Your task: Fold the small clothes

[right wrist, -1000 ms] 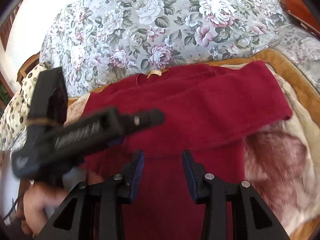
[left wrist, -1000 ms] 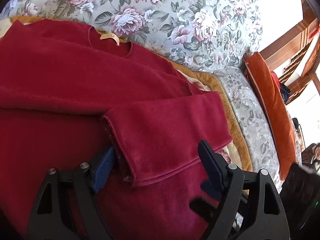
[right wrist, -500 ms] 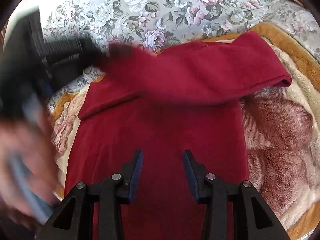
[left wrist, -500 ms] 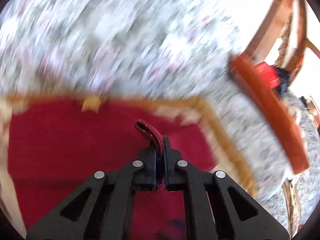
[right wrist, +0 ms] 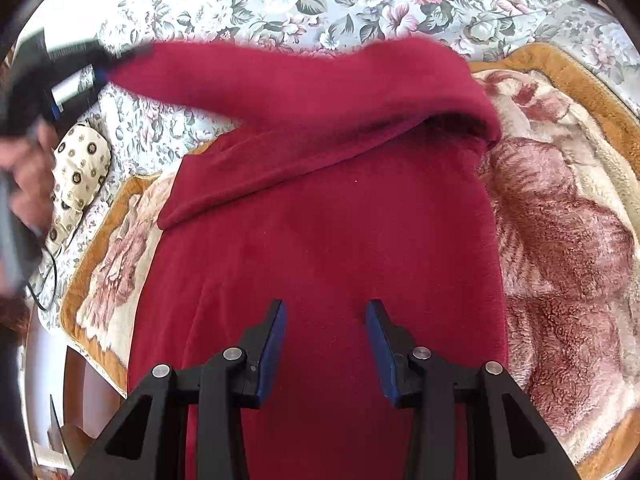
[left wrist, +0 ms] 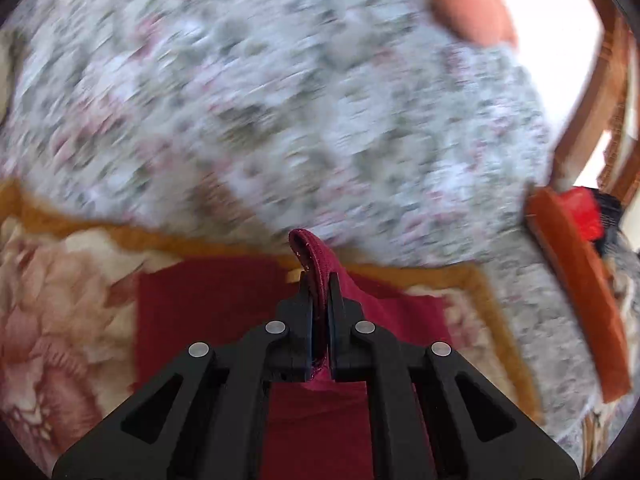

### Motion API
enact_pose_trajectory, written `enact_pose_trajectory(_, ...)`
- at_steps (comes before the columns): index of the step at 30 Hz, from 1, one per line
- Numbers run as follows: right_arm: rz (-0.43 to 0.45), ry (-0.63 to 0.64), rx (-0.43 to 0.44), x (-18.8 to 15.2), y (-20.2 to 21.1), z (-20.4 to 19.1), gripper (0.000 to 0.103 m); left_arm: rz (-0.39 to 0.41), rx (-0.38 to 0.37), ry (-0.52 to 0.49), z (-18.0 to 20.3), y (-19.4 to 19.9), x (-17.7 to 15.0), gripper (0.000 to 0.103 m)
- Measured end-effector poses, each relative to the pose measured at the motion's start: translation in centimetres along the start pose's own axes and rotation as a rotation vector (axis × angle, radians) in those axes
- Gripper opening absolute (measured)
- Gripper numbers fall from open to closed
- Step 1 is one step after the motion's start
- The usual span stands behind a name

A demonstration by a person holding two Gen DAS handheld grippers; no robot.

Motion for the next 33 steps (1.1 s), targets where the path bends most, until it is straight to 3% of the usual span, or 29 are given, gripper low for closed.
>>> enact_pose_trajectory(4, 0.0, -0.005, 0.003, 0.0, -0.1, -0.1, 0.04, -0.029, 0.075, 0.064, -4.7, -1.8, -1.8, 0.004)
enact_pose_trajectory(11, -0.006, -0.014, 0.01, 0.0, 0.0, 0.2, 0.04, -0.099, 0.12, 0.124, -8.8, -3.3, -5.8, 0.007)
enact_pose_trajectory(13, -0.006, -0.014, 0.009, 0.0, -0.1, 0.1, 0.04, -0.144, 0.136, 0.159, -10.0, -4.1, -6.7, 0.026)
enact_pose_trajectory(14, -0.006, -0.014, 0.008, 0.0, -0.1, 0.1, 0.04, -0.171, 0.136, 0.19, -10.8, -4.4, -7.2, 0.045)
enact_pose_trajectory(15, -0.007, -0.014, 0.008, 0.0, -0.1, 0.2, 0.04, -0.172, 0.129, 0.204, -11.3, -4.4, -7.4, 0.048)
enact_pose_trajectory(17, -0.007, -0.015, 0.009, 0.0, -0.1, 0.2, 0.04, -0.124, 0.115, 0.217, -11.9, -3.3, -7.1, 0.048)
enact_pose_trajectory(19, -0.007, -0.014, 0.007, 0.0, -0.1, 0.2, 0.04, 0.0, 0.14, 0.203, -12.0, -1.2, -6.0, 0.048)
enact_pose_trajectory(22, -0.007, -0.012, 0.003, 0.0, -0.1, 0.2, 0.04, 0.111, 0.102, 0.132, -9.9, 0.4, -4.9, 0.049)
enact_pose_trajectory(24, 0.005, -0.014, 0.006, 0.2, 0.2, 0.2, 0.04, 0.069, 0.079, 0.066, -7.9, -1.2, -5.2, 0.049)
enact_pose_trajectory(26, 0.043, -0.003, 0.051, 1.2, 1.3, 0.2, 0.04, 0.024, 0.12, 0.006, -7.1, -3.1, -6.3, 0.048)
enact_pose_trajectory(27, 0.071, 0.033, 0.049, 2.0, 2.1, 0.3, 0.04, 0.024, 0.137, 0.003, -7.2, -3.5, -6.9, 0.048)
enact_pose_trajectory(30, 0.17, 0.244, -0.065, 6.0, 4.3, 1.6, 0.04, 0.059, 0.152, 0.043, -7.5, -3.6, -8.7, 0.048)
enact_pose_trajectory(33, 0.205, 0.32, -0.089, 10.3, 3.4, 3.8, 0.04, 0.093, 0.2, 0.044, -7.8, -3.6, -9.7, 0.048)
Point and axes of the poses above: each gripper's, at about its wrist camera, not at the fingertips, and y roughly against the way its jaws point, z to its right, x to its top, the point moved 7 cm from there along -y, roughly the way its jaws point, and after that the axes turned 4 degrees about y, right-handed, at the moved point
